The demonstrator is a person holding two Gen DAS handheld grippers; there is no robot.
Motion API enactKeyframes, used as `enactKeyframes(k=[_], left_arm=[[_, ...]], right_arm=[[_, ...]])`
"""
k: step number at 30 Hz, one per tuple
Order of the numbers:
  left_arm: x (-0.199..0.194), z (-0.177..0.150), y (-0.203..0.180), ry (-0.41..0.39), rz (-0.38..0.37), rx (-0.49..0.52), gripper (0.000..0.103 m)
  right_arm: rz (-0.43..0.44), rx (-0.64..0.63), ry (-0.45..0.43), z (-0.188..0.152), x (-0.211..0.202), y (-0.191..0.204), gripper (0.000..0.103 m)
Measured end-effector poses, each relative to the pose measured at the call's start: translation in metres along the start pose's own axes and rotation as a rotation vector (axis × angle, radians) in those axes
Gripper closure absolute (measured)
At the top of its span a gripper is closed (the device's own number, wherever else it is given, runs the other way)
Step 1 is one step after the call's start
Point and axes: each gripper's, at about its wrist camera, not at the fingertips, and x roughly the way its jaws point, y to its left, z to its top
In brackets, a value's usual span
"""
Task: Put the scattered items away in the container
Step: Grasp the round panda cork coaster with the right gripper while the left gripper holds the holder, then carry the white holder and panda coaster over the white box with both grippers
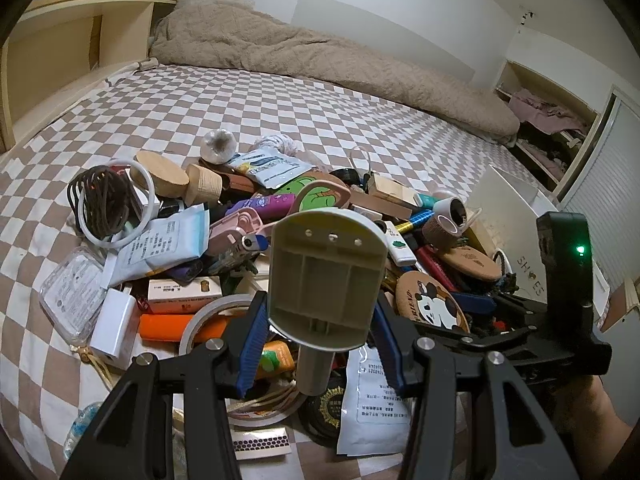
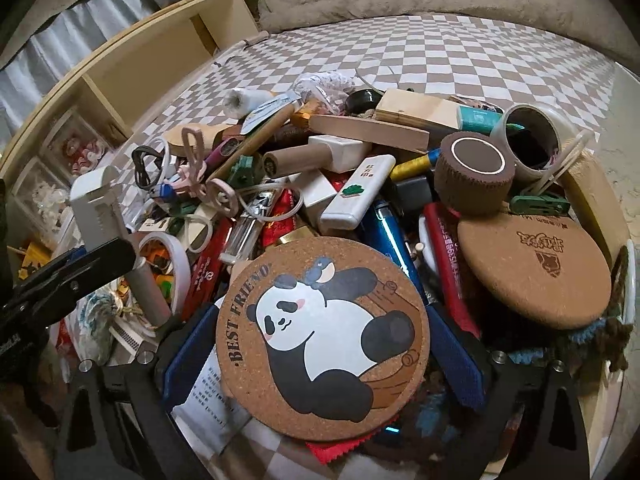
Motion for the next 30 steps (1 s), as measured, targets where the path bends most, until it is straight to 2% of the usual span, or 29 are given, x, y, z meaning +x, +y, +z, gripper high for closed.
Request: enactKeyframes(k=[14, 20, 30], left_arm=[[-0.009, -0.01, -0.008, 0.001, 0.006, -0.022, 0.053], [-0.022, -0.012, -0.014, -0.036, 0.023, -0.027, 0.053], [-0.041, -0.005, -0.045, -0.074, -0.007, 0.006, 0.053]], right_arm=[[0.036, 0.045, -0.05, -0.015, -0.031, -0.005, 0.003], [0.017, 0.012, -0.104, -0.013, -0.05, 0.003, 0.003], [0.02, 0.022, -0.199, -0.011, -0.092, 0.002, 0.003]])
